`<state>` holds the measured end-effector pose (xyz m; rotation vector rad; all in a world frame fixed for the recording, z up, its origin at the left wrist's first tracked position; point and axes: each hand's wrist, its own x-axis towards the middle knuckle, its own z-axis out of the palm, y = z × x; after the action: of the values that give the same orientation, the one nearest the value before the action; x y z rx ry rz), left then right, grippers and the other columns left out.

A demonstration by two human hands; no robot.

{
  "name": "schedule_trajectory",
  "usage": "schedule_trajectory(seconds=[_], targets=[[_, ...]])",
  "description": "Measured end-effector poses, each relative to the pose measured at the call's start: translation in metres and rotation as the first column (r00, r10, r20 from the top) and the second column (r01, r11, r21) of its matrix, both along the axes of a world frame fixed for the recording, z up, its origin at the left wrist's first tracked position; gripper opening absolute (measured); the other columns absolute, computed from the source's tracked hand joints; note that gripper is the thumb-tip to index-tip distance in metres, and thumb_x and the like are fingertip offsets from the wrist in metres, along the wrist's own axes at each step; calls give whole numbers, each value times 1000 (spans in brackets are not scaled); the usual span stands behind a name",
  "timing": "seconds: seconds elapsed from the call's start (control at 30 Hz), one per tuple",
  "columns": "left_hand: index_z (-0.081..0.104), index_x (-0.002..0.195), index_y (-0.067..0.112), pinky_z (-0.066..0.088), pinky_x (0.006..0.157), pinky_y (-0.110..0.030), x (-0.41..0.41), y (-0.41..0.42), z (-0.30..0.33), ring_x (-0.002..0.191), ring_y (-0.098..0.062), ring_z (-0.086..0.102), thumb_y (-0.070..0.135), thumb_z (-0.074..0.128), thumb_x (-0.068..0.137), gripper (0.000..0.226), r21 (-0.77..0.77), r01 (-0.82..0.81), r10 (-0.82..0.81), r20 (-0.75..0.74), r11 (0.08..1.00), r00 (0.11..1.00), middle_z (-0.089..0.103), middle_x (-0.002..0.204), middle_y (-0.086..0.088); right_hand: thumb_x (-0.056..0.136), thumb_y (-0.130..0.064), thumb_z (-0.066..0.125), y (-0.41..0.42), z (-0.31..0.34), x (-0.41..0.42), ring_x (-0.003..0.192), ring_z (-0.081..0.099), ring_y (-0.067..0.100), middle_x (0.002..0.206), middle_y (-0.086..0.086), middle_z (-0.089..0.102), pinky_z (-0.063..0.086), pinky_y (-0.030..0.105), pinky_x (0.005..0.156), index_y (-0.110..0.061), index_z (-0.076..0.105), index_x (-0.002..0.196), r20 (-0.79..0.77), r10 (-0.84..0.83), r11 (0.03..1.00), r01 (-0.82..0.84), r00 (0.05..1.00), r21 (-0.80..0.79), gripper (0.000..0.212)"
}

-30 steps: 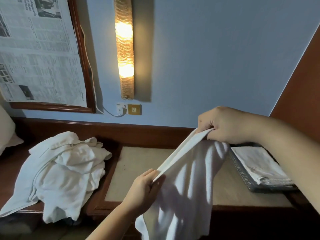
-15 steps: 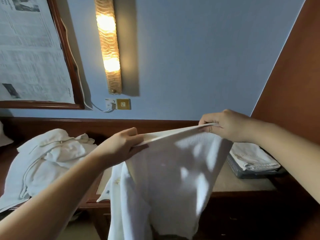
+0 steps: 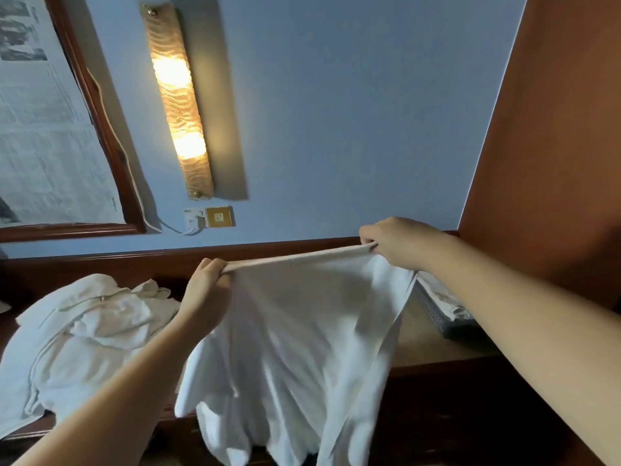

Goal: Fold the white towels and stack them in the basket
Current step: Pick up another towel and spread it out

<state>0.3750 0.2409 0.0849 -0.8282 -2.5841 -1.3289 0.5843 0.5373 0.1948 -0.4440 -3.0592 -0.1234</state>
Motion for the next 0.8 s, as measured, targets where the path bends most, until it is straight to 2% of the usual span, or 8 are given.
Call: schedule_trajectory(seconds=[0.1, 0.17, 0.23, 0.37, 0.47, 0.57, 0.67, 0.8], targets=[[47, 69, 18, 30, 71, -36, 25, 15, 28, 81, -24, 47, 26, 39, 89, 23, 68, -15, 25, -143, 998, 989, 50, 80, 1, 84, 5, 43, -15, -1, -8, 79, 52, 28, 87, 0, 51, 34, 31, 57, -27, 50, 97, -22, -124, 991, 125, 992, 55, 35], [39, 66, 13, 25, 64, -36, 38, 23, 40, 72, -25, 42, 28, 38, 88, 27, 60, -6, 22, -274, 998, 961, 44, 73, -1, 87, 3, 49, -29, -1, -17, 89, 58, 31, 98, 4, 59, 43, 32, 65, -22, 57, 96, -103, -266, 957, 275, 958, 87, 28], [37, 67, 10, 23, 60, -34, 45, 28, 47, 69, -23, 37, 26, 41, 88, 27, 48, -2, 21, -408, 999, 913, 41, 70, 0, 90, -1, 53, -34, -9, -25, 99, 63, 35, 109, 12, 65, 49, 37, 76, -15, 64, 98, -222, -360, 931, 365, 906, -18, 20], [38, 67, 13, 28, 53, -32, 45, 23, 47, 66, -18, 31, 29, 53, 94, 34, -80, 127, -147, -677, 989, 721, 37, 72, 1, 89, -4, 49, -30, -45, -26, 93, 58, 35, 95, 10, 62, 46, 38, 70, -19, 49, 84, -458, -262, 960, 182, 849, -212, 16], [53, 71, 9, 33, 55, -33, 25, 1, 39, 69, -22, 36, 32, 57, 99, 37, -243, 223, -328, -760, 944, 562, 41, 77, -2, 83, -5, 45, -11, -69, -9, 87, 52, 27, 86, 0, 55, 50, 40, 73, -31, 55, 84, -588, -286, 914, 31, 757, -405, 27], [58, 76, 9, 32, 59, -34, 5, -26, 20, 71, -26, 40, 35, 56, 103, 37, -383, 244, -454, -744, 891, 491, 42, 81, -5, 72, 13, 37, -5, -84, 6, 79, 47, 22, 77, -7, 53, 44, 42, 68, -25, 59, 84, -708, -29, 974, -137, 706, -178, 45], [59, 76, 11, 18, 63, -31, -4, -45, -2, 72, -23, 41, 38, 54, 103, 39, -411, 201, -452, -726, 889, 519, 40, 82, -1, 70, 8, 29, -15, -95, 6, 75, 37, 18, 74, -5, 50, 31, 38, 66, -27, 55, 95, -665, 259, 959, -268, 700, 91, 50], [69, 81, 10, 31, 68, -25, -11, -57, -21, 77, -20, 40, 34, 58, 103, 34, -370, 244, -440, -684, 897, 582, 42, 86, 1, 68, 17, 26, -15, -114, 4, 76, 35, 16, 79, -13, 40, 34, 38, 66, -28, 63, 99, -573, 344, 934, -332, 744, 131, 66]])
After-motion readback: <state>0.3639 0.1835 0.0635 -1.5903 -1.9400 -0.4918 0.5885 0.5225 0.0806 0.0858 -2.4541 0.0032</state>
